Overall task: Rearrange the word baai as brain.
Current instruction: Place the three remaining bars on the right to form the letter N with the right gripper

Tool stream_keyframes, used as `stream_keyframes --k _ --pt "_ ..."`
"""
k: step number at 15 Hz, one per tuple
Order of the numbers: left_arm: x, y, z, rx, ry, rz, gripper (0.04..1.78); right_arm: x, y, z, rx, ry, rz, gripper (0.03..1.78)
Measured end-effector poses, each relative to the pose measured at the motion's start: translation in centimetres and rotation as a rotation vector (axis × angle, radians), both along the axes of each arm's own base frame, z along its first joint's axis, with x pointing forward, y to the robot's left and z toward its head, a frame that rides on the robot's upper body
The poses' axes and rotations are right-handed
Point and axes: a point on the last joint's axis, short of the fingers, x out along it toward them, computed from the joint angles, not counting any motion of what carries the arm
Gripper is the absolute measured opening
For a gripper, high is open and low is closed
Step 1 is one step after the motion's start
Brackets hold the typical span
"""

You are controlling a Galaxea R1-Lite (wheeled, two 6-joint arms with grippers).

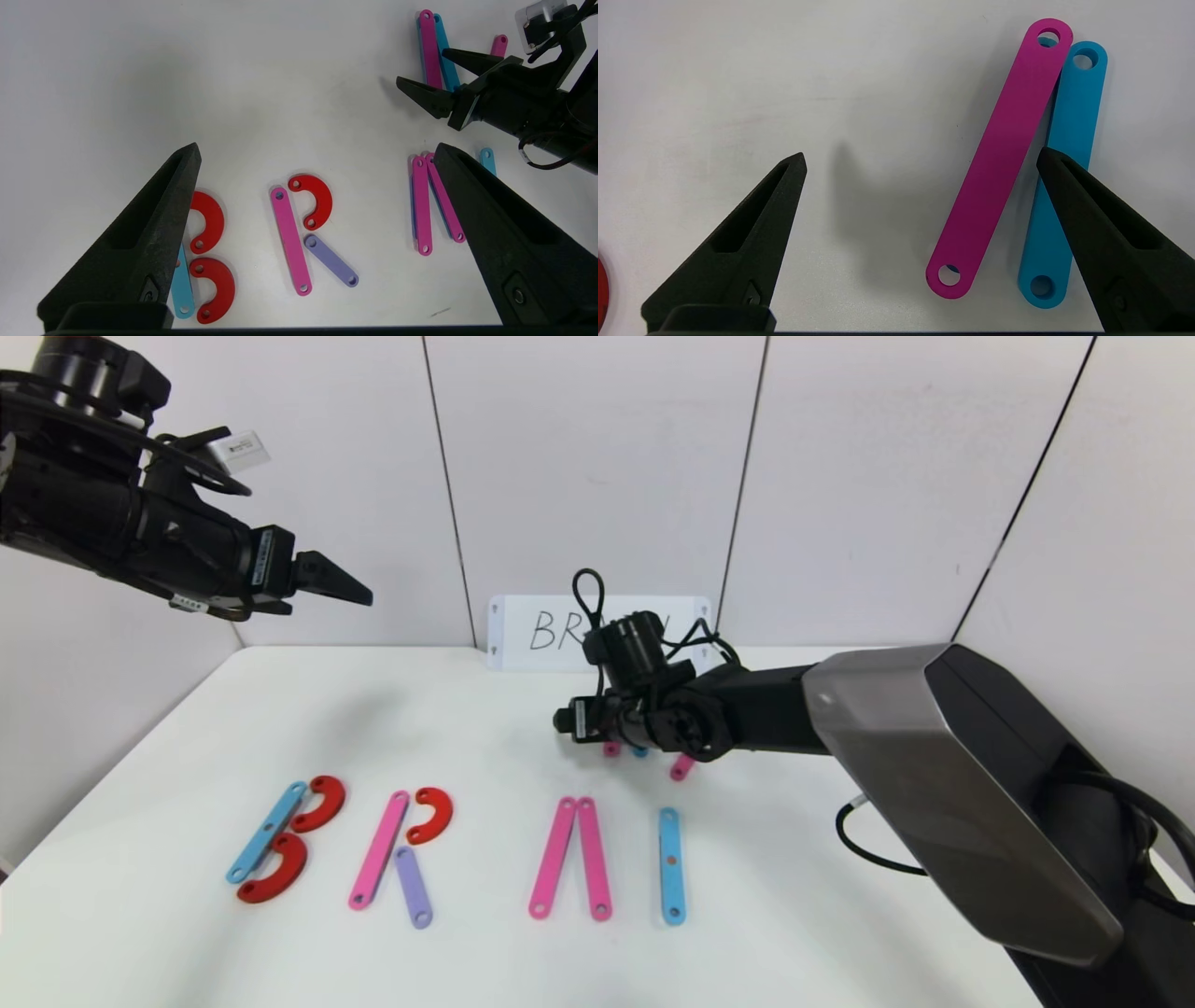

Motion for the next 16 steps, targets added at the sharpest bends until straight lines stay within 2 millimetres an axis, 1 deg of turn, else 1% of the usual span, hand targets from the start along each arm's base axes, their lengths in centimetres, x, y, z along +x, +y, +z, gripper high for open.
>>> stream_keyframes --k 6,16 --pt "0.0 0.0 0.0 0.0 0.0 0.0 1.74 0.1 0.2 -0.7 -0.008 0.009 0.001 1.73" --pt "0.0 0.0 0.0 0.0 -0.001 0.0 1.74 0.6 -0.4 -1.3 -0.031 0.009 -0.012 1.73"
